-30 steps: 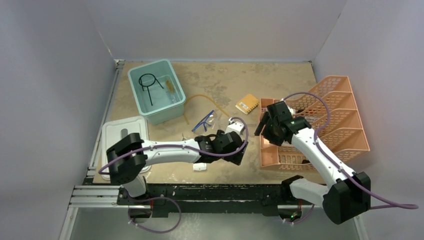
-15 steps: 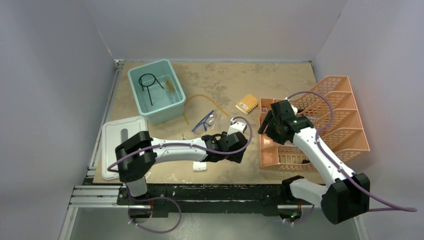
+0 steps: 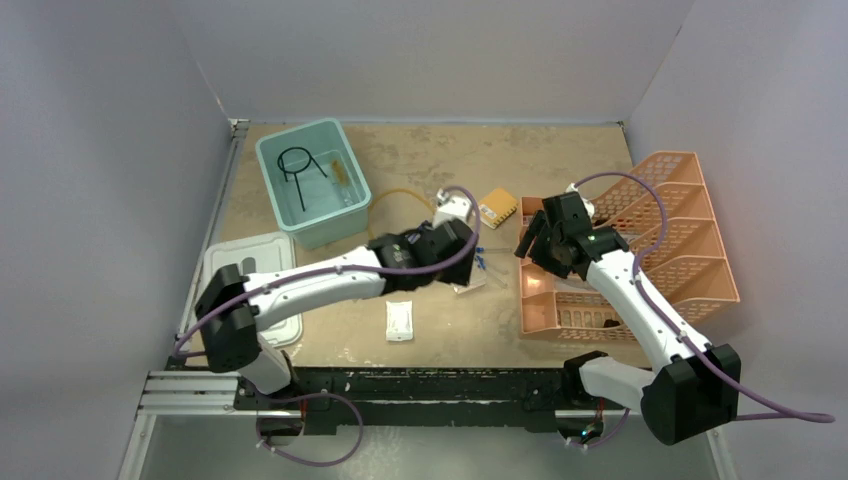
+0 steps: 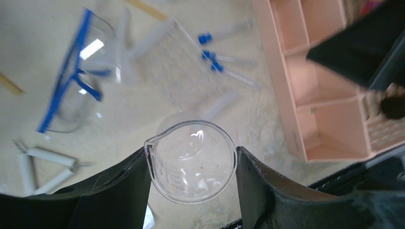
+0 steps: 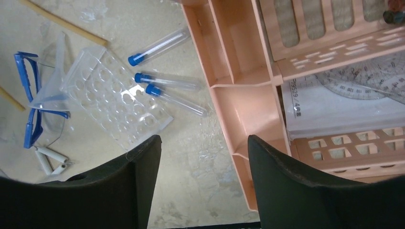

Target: Organize the chemistry lab equipment

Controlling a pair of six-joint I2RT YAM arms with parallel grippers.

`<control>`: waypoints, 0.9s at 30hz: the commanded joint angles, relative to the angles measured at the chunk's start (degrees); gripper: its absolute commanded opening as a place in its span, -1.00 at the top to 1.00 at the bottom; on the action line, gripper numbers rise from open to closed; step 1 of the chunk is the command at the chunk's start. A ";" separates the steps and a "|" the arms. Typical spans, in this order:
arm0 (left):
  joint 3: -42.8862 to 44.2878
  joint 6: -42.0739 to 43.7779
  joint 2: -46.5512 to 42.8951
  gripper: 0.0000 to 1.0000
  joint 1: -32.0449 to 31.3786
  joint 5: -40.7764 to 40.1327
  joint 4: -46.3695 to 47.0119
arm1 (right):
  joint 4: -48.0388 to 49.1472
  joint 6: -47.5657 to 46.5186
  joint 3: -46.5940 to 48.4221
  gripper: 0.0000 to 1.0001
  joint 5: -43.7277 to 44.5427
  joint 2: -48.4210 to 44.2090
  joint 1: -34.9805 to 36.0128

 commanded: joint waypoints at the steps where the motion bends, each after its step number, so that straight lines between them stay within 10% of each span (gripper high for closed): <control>1: 7.41 4.72 -6.65 0.25 8.54 0.89 -5.88 | 2.39 -0.69 3.10 -0.36 0.25 1.45 -0.30; 15: 14.35 10.48 -6.73 0.30 42.63 1.46 -10.92 | 6.09 -3.72 7.19 -0.33 -6.53 10.40 -0.30; 27: 5.09 6.18 -1.18 0.30 53.11 3.21 -1.85 | 8.30 -6.51 12.48 -0.33 -6.45 17.53 -0.35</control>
